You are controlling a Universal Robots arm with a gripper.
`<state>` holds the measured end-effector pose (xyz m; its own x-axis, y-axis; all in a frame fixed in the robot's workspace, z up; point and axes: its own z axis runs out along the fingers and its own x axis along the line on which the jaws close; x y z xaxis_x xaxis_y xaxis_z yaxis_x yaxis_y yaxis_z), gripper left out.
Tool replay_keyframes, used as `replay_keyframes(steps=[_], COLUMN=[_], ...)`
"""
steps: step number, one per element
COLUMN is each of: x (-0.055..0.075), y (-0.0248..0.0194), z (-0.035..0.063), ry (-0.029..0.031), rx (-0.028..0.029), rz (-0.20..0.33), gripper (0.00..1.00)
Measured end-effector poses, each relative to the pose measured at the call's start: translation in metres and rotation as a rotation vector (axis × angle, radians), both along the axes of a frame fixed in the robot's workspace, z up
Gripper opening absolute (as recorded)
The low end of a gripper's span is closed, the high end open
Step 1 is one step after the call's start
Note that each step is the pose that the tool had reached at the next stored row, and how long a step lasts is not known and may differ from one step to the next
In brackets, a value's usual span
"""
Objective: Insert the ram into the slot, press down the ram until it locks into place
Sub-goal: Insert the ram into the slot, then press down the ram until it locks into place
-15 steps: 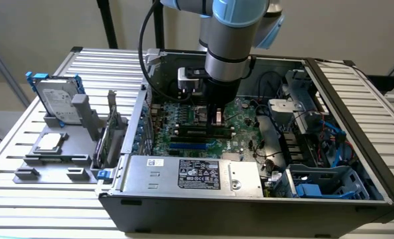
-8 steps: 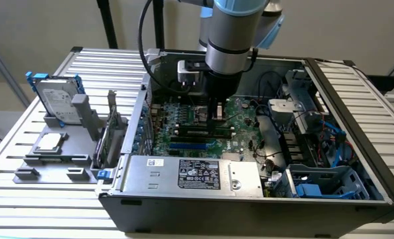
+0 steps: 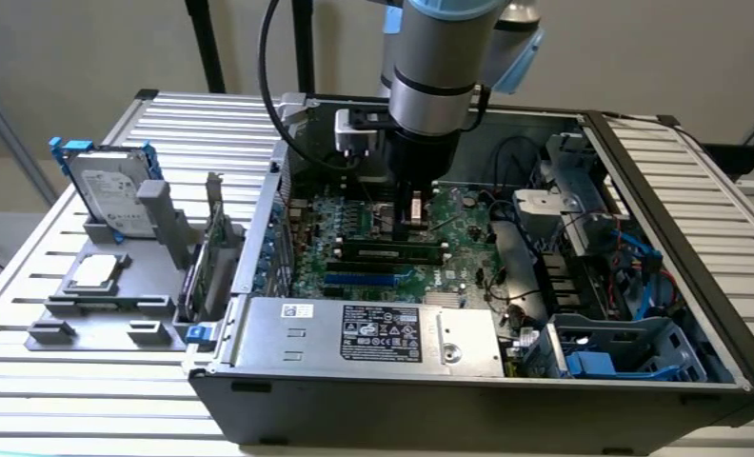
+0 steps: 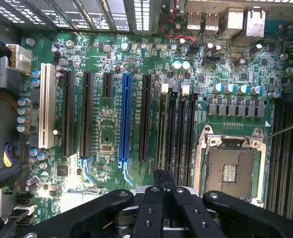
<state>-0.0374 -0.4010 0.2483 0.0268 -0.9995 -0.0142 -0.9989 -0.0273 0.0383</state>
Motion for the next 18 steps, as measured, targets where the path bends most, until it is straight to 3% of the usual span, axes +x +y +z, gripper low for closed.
replay_keyframes(steps=[13,18], x=[-0.0004,-0.0013], y=[0.0007,0.0012], z=[-0.0007,-0.0047], ry=[-0.0003,-0.0070], rx=[0.0014,0.0013], rz=[0.000,0.000], gripper=[0.11,0.11])
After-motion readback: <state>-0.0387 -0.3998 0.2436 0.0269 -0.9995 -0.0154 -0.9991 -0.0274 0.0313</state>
